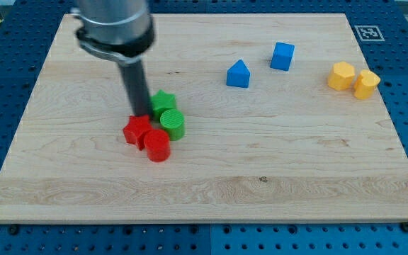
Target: Move the green star to the blue cube
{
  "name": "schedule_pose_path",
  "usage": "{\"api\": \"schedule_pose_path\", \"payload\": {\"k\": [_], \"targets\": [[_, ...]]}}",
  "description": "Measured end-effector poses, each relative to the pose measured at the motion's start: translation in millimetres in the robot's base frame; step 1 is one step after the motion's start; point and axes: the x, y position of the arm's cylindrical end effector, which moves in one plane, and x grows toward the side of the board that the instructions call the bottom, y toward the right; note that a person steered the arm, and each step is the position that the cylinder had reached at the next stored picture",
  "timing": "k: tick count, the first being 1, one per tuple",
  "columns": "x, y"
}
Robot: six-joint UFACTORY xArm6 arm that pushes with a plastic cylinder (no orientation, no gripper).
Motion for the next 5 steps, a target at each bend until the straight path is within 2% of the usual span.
{"api": "schedule_pose_path", "payload": {"k": [1, 2, 3, 4, 5], "targets": [[2, 66], [-1, 64], [-15, 7], [-32, -7], [-33, 23]]}}
